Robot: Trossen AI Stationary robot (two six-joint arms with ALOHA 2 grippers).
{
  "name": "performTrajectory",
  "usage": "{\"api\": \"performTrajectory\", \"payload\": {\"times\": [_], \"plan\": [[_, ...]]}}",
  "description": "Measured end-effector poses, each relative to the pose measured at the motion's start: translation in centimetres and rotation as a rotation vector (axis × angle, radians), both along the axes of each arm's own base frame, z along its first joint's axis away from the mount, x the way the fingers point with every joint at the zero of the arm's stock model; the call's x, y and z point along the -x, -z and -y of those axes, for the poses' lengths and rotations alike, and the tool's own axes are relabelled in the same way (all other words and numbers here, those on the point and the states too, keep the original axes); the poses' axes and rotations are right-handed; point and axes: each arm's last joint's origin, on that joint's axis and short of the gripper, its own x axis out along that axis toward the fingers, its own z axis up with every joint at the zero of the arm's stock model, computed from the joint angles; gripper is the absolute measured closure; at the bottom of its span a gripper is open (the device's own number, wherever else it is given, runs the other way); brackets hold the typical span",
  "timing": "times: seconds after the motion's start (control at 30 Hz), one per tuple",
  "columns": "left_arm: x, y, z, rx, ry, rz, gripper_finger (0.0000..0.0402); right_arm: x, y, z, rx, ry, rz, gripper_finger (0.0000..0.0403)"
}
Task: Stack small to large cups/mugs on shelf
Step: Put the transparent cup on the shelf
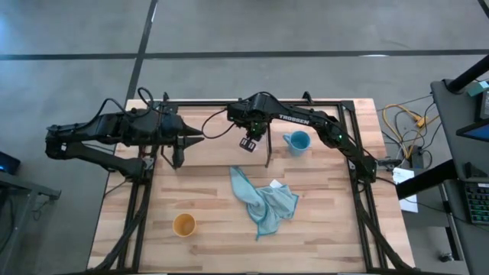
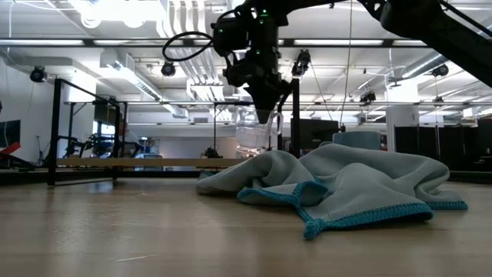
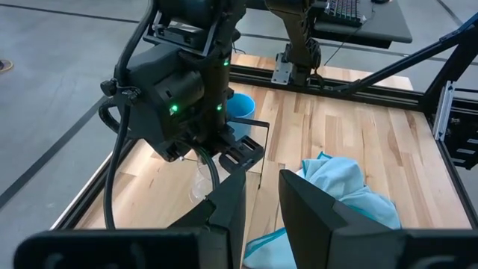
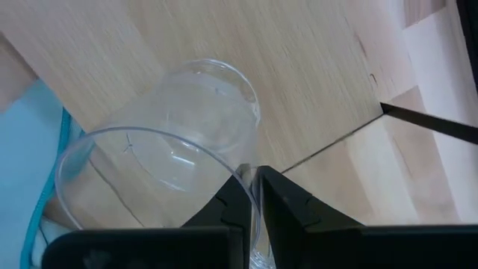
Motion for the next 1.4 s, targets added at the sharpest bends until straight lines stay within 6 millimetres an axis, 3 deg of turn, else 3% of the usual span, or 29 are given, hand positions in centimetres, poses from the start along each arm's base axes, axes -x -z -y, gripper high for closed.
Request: {"api": "performTrajectory", "payload": {"times": [1.4], "plan": [[0.0, 0.0, 0.0, 0.0, 0.0, 0.0, 0.0333, -1.5, -0.4, 0.2, -0.019, -0.012, 0.174, 0.038]]}}
